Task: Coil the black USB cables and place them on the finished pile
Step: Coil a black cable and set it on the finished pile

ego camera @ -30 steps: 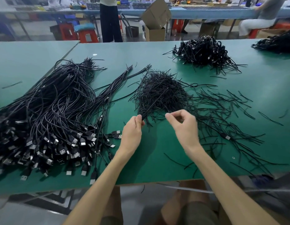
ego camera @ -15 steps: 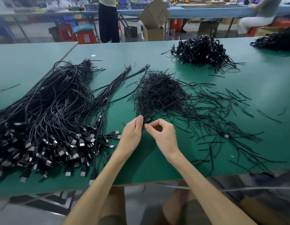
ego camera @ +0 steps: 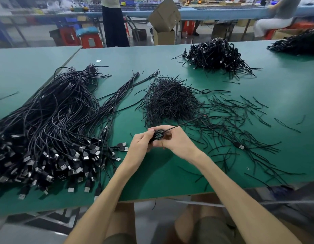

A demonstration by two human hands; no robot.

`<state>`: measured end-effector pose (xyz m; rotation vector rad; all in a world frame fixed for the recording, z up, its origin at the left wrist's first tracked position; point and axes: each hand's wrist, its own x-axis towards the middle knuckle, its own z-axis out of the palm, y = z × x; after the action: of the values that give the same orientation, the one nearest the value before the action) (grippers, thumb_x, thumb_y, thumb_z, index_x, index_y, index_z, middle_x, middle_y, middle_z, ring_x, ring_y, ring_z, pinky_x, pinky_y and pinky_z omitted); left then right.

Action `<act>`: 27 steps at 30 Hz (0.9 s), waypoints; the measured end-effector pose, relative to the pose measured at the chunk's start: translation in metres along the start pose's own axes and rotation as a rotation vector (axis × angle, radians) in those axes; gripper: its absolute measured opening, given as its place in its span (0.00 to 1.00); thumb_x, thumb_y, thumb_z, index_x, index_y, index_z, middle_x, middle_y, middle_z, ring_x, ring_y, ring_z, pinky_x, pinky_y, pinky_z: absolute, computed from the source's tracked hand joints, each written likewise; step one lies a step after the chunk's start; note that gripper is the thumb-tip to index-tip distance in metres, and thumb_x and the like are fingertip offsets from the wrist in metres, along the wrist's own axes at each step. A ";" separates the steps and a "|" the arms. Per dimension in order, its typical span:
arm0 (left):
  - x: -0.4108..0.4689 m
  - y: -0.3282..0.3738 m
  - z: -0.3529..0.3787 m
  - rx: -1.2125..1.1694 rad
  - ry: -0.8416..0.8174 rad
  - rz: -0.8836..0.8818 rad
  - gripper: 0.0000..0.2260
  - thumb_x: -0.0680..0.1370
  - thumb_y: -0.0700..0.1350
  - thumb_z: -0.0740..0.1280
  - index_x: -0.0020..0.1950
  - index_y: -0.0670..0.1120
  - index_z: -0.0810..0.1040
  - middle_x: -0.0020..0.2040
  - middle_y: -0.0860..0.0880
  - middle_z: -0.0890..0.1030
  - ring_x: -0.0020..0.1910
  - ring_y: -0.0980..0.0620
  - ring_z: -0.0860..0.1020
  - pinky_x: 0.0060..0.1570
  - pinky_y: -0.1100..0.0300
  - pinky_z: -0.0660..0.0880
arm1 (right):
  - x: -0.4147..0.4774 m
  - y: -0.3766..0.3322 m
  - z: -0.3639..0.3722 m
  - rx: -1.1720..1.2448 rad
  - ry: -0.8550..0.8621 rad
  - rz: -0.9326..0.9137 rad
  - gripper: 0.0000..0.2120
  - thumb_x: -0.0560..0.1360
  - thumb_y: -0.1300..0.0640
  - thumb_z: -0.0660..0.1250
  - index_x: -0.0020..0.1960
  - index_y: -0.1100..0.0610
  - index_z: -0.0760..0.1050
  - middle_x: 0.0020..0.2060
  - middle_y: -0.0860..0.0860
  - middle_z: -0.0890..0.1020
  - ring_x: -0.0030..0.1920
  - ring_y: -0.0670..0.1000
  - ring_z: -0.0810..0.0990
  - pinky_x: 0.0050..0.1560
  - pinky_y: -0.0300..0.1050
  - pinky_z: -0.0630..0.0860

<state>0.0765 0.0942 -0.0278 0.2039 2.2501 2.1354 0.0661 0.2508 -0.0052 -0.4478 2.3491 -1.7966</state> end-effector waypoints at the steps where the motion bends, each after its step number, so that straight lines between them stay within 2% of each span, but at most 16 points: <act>1: 0.000 0.002 0.002 -0.002 0.003 0.003 0.20 0.87 0.47 0.56 0.46 0.52 0.86 0.29 0.55 0.73 0.28 0.58 0.63 0.29 0.65 0.61 | -0.002 0.001 0.000 -0.026 0.042 -0.012 0.15 0.71 0.62 0.78 0.56 0.53 0.83 0.46 0.59 0.86 0.44 0.57 0.82 0.51 0.51 0.78; 3: 0.001 0.006 0.004 -0.008 0.022 0.008 0.22 0.87 0.48 0.56 0.38 0.53 0.82 0.28 0.57 0.69 0.27 0.59 0.62 0.30 0.63 0.60 | -0.004 0.003 0.002 -0.073 0.117 -0.026 0.09 0.72 0.57 0.78 0.50 0.54 0.83 0.43 0.50 0.87 0.45 0.49 0.84 0.51 0.44 0.78; 6: 0.000 0.010 0.003 0.001 0.039 0.001 0.27 0.88 0.48 0.55 0.31 0.56 0.80 0.26 0.59 0.68 0.25 0.61 0.62 0.29 0.64 0.61 | -0.005 0.002 0.008 -0.136 0.206 -0.029 0.08 0.72 0.53 0.78 0.44 0.55 0.81 0.38 0.50 0.84 0.38 0.47 0.78 0.43 0.39 0.74; 8: -0.001 0.011 0.003 0.008 0.048 -0.005 0.27 0.88 0.48 0.54 0.32 0.57 0.81 0.26 0.59 0.66 0.26 0.60 0.60 0.28 0.66 0.59 | -0.008 0.003 0.013 -0.197 0.281 -0.018 0.10 0.71 0.51 0.78 0.43 0.55 0.80 0.37 0.50 0.77 0.36 0.45 0.72 0.39 0.35 0.68; 11: -0.002 0.010 0.005 -0.006 0.054 -0.006 0.24 0.88 0.47 0.54 0.38 0.51 0.82 0.26 0.59 0.67 0.26 0.61 0.62 0.28 0.67 0.61 | -0.010 0.003 0.016 -0.180 0.323 0.028 0.12 0.71 0.52 0.78 0.49 0.57 0.81 0.44 0.50 0.75 0.42 0.45 0.73 0.45 0.31 0.68; 13: -0.003 0.009 0.006 0.008 0.050 0.004 0.22 0.88 0.47 0.54 0.38 0.51 0.80 0.25 0.59 0.70 0.25 0.61 0.65 0.29 0.67 0.63 | -0.011 0.002 0.016 -0.099 0.302 0.040 0.08 0.72 0.56 0.78 0.48 0.57 0.82 0.45 0.49 0.81 0.46 0.47 0.79 0.49 0.35 0.72; 15: -0.003 0.009 0.006 0.049 0.066 0.003 0.25 0.88 0.48 0.54 0.33 0.54 0.77 0.26 0.58 0.69 0.26 0.60 0.63 0.30 0.63 0.62 | -0.013 0.002 0.017 -0.037 0.310 0.052 0.04 0.73 0.59 0.76 0.44 0.57 0.82 0.39 0.49 0.85 0.43 0.48 0.82 0.47 0.42 0.76; 17: -0.002 0.009 0.006 0.098 0.096 0.007 0.27 0.88 0.50 0.54 0.28 0.56 0.74 0.26 0.57 0.68 0.27 0.57 0.62 0.32 0.59 0.60 | -0.014 0.002 0.019 -0.047 0.354 0.057 0.05 0.74 0.59 0.76 0.42 0.56 0.80 0.35 0.49 0.85 0.37 0.45 0.82 0.42 0.41 0.76; 20: 0.000 0.009 0.007 0.140 0.131 0.028 0.29 0.88 0.50 0.53 0.27 0.57 0.73 0.25 0.58 0.69 0.28 0.58 0.64 0.32 0.62 0.63 | -0.015 0.004 0.023 -0.070 0.382 0.039 0.06 0.76 0.57 0.74 0.42 0.56 0.79 0.35 0.48 0.83 0.36 0.43 0.80 0.40 0.37 0.75; 23: 0.001 0.006 0.008 0.186 0.159 0.033 0.23 0.87 0.51 0.54 0.31 0.52 0.67 0.28 0.56 0.67 0.31 0.53 0.63 0.35 0.54 0.62 | -0.017 0.006 0.027 -0.188 0.401 -0.011 0.06 0.79 0.56 0.71 0.44 0.55 0.77 0.37 0.46 0.82 0.39 0.45 0.78 0.41 0.37 0.73; 27: 0.002 0.003 0.007 0.173 0.158 0.078 0.18 0.87 0.51 0.55 0.42 0.42 0.70 0.30 0.49 0.72 0.27 0.52 0.67 0.29 0.57 0.67 | -0.022 0.005 0.032 -0.404 0.429 -0.096 0.07 0.81 0.55 0.67 0.46 0.55 0.73 0.40 0.46 0.79 0.41 0.46 0.75 0.44 0.43 0.72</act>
<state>0.0758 0.1011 -0.0255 0.1339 2.5596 2.0604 0.0954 0.2293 -0.0203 -0.2377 3.0564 -1.5743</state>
